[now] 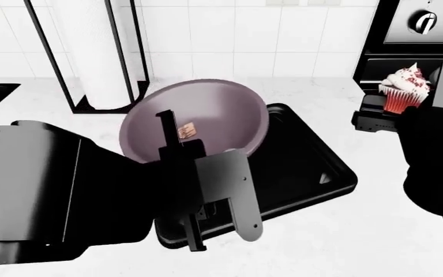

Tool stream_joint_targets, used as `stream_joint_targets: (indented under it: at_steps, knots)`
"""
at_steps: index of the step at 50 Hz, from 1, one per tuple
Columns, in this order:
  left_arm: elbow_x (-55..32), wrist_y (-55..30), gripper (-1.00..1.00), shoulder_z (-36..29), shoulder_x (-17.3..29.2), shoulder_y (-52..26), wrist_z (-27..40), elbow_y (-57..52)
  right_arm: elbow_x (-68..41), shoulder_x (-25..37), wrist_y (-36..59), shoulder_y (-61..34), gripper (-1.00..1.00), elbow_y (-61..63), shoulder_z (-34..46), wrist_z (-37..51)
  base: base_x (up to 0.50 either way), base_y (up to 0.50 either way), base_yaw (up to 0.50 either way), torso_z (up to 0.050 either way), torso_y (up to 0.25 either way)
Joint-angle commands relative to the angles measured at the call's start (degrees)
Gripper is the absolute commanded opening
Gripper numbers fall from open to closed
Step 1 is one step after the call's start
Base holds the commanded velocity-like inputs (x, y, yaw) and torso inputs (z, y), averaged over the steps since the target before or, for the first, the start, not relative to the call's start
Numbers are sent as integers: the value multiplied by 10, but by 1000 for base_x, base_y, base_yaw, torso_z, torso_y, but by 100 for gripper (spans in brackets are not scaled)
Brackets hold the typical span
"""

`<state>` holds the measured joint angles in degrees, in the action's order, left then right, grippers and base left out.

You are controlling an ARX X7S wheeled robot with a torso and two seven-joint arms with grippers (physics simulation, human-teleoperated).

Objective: Pick up the bowl with cake and place it on the tray. Pick up the cupcake and place it on the tray.

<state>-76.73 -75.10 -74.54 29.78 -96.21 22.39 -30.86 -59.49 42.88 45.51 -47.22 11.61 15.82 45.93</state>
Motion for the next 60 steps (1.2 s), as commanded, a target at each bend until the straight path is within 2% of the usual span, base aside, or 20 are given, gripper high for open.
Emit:
stream_joint_targets:
  at_steps: [1, 16, 58, 59, 60]
  knots:
    - [57, 13, -100, -14, -3, 6, -17, 8, 13, -2, -1, 2, -100, -3, 2, -9, 0, 0, 0, 0, 0]
    - [96, 42, -100, -43, -9, 22, -50, 19, 20, -5, -7, 3, -100, -12, 7, -14, 0, 0, 0, 0, 1]
    - [118, 67, -100, -65, -11, 40, -72, 45, 27, -10, -13, 3, -100, -20, 11, -18, 0, 0, 0, 0, 0]
    - [115, 66, 100, -63, -11, 40, -71, 46, 27, -10, -13, 3, -100, -20, 11, -18, 0, 0, 0, 0, 0]
    - [112, 65, 100, -61, -12, 39, -69, 47, 27, -10, -13, 3, -100, -20, 11, -18, 0, 0, 0, 0, 0]
